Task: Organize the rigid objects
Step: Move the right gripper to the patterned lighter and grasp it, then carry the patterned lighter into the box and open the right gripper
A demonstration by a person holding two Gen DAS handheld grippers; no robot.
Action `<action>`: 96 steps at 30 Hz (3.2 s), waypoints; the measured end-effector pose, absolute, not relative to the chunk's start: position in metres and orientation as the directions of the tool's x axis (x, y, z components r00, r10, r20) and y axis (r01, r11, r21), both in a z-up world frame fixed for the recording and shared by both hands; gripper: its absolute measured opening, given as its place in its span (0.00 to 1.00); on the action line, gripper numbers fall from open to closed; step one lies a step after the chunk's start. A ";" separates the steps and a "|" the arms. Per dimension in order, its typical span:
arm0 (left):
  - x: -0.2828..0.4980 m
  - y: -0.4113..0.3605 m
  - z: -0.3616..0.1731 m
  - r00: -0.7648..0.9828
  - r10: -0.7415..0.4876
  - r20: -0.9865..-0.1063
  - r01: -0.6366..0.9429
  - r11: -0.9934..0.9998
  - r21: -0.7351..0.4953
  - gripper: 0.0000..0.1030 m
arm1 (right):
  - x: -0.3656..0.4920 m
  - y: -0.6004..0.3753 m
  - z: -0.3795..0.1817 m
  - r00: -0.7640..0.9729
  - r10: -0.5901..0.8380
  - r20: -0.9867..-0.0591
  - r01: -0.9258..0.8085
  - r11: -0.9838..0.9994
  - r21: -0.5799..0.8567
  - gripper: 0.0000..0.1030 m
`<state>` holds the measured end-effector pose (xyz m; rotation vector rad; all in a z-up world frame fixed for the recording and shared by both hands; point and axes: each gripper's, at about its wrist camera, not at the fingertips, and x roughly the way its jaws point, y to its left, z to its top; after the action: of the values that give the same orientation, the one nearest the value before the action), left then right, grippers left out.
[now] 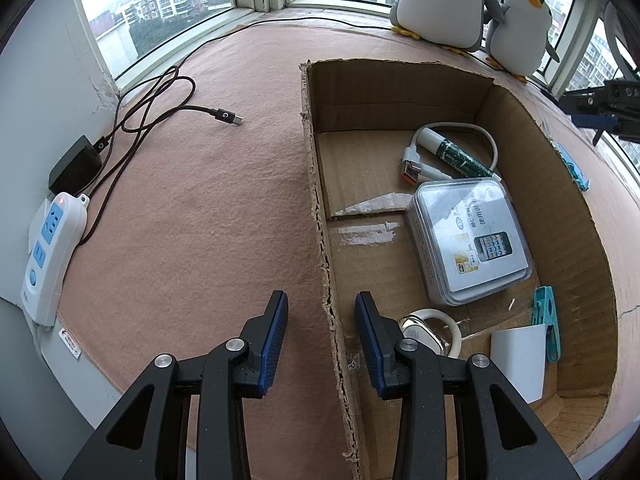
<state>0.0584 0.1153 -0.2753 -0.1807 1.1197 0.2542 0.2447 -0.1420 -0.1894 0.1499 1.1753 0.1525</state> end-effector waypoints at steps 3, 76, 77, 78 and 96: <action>0.058 0.115 -0.275 0.412 0.111 -0.905 -0.291 0.957 -0.014 0.37 | 0.248 -0.150 -0.198 0.359 0.204 -0.911 -0.004 0.976 0.217 0.35; 0.060 0.119 -0.278 0.417 0.089 -0.905 -0.285 0.958 -0.037 0.37 | 0.258 -0.124 -0.225 0.275 0.184 -0.944 0.015 0.981 0.196 0.15; 0.060 0.119 -0.278 0.416 0.089 -0.905 -0.284 0.958 -0.036 0.37 | 0.256 -0.123 -0.221 0.282 0.197 -0.939 0.014 0.978 0.209 0.15; 0.060 0.118 -0.278 0.417 0.090 -0.905 -0.283 0.958 -0.036 0.37 | 0.252 -0.123 -0.214 0.296 0.211 -0.932 0.007 0.975 0.223 0.15; 0.059 0.119 -0.278 0.418 0.087 -0.904 -0.284 0.958 -0.039 0.37 | 0.218 -0.056 -0.159 0.347 0.365 -0.864 -0.170 0.930 0.325 0.15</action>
<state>0.0589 0.1192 -0.2777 -0.1974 1.1174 0.2351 0.2182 -0.0556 -0.1590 0.1899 1.1672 0.3498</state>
